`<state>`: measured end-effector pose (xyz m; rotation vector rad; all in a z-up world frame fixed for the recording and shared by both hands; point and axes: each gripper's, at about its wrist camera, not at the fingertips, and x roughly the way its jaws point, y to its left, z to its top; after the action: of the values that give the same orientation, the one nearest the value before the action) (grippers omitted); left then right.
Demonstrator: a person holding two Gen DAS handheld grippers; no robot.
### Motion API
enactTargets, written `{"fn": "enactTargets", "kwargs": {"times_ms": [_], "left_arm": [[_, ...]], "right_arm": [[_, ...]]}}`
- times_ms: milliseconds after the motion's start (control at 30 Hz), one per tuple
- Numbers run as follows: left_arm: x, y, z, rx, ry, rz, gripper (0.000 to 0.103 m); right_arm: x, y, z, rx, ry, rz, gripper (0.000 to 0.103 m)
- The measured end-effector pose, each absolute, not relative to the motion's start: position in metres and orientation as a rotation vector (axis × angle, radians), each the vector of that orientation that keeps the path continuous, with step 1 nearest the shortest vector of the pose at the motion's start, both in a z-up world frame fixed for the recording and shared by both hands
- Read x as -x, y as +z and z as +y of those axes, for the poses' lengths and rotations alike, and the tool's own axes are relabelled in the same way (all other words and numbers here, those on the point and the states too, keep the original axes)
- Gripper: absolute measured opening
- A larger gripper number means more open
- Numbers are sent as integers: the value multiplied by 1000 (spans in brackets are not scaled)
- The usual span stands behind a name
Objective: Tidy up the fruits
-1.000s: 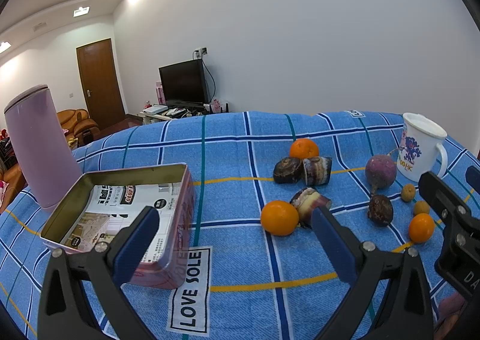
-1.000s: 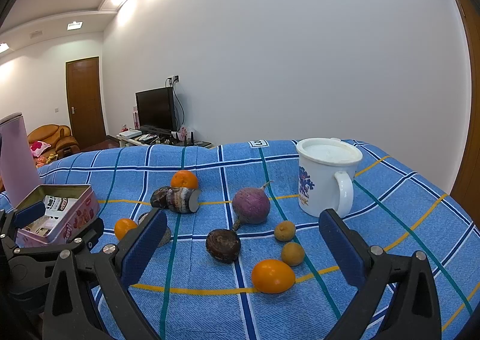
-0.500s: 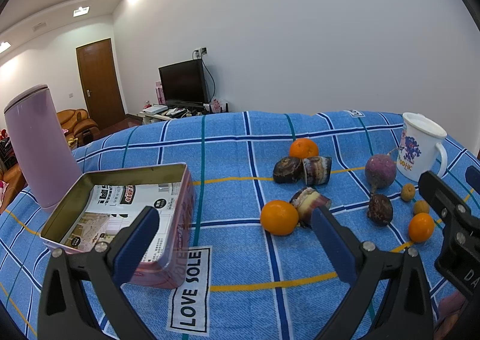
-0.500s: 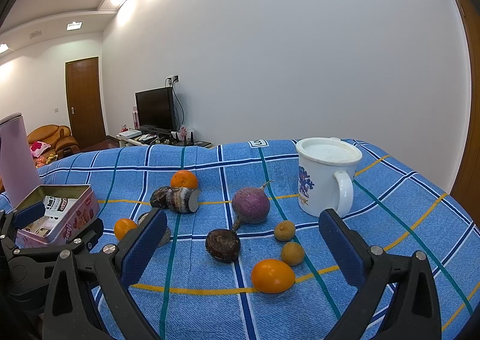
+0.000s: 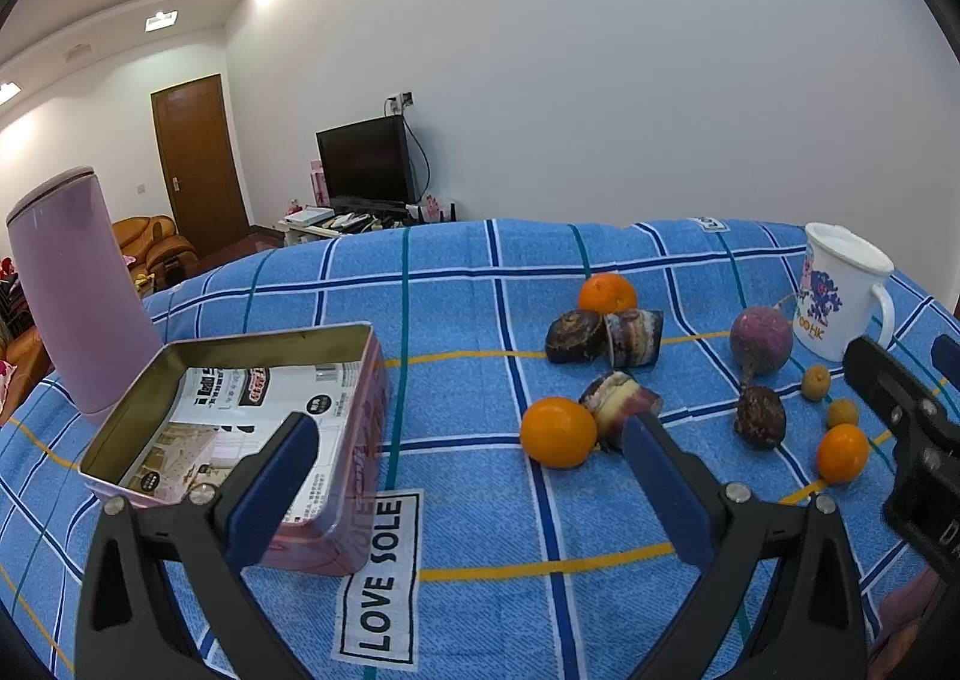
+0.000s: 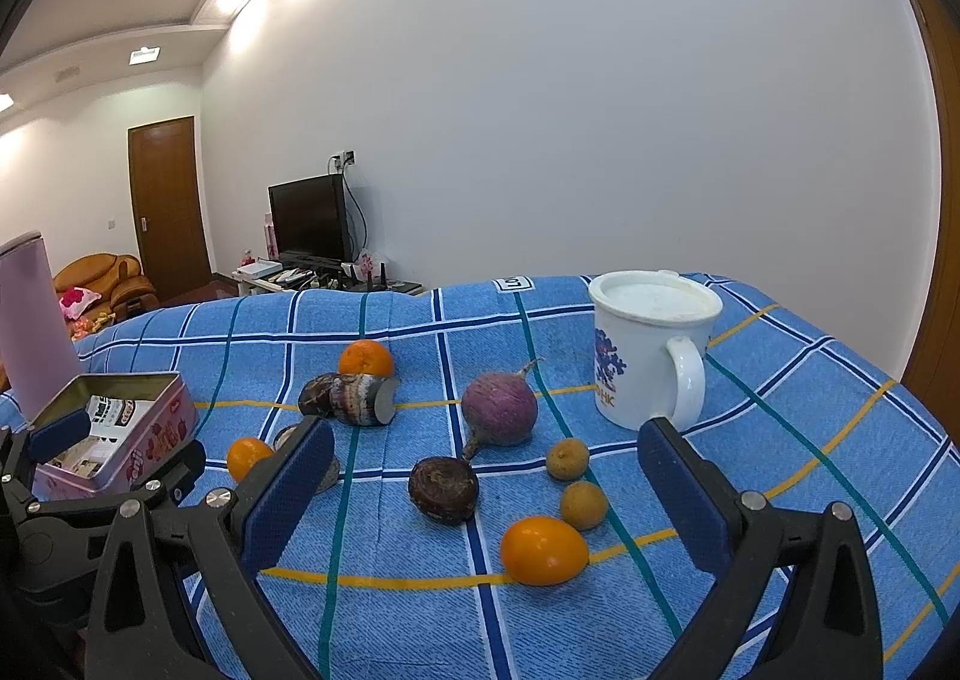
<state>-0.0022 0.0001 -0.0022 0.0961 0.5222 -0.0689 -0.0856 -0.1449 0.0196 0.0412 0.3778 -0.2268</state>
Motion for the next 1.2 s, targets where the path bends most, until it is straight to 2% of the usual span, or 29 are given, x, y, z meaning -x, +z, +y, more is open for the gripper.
{"fn": "enactTargets", "kwargs": {"times_ms": [367,400,467,500,733,1100,1133,1200], "left_arm": [[1,-11,-11,-115,-165,613,103],[2,-11,-13,-120,-175,620,103],[3,-12,-16,-127,-206,626,103],[4,-12,-17,-129,-212,626,103],[-9,-18,-5,-57,-206,696,103],[-9,-18,-9,-73,-230,704,103],[-9,-18,-10,-76,-235,703,103],[-9,-18,-12,-82,-245,703,103]], "right_arm": [[105,18,-243,-278,-385,500,99],[106,15,-251,-294,-369,529,95],[104,9,-258,-315,-316,601,62],[99,5,-257,-318,-286,640,57],[66,-11,-213,-282,-66,817,56],[31,-30,-193,-212,-53,892,56],[31,-30,-190,-188,-51,886,55],[36,-30,-188,-135,-54,885,43]]}}
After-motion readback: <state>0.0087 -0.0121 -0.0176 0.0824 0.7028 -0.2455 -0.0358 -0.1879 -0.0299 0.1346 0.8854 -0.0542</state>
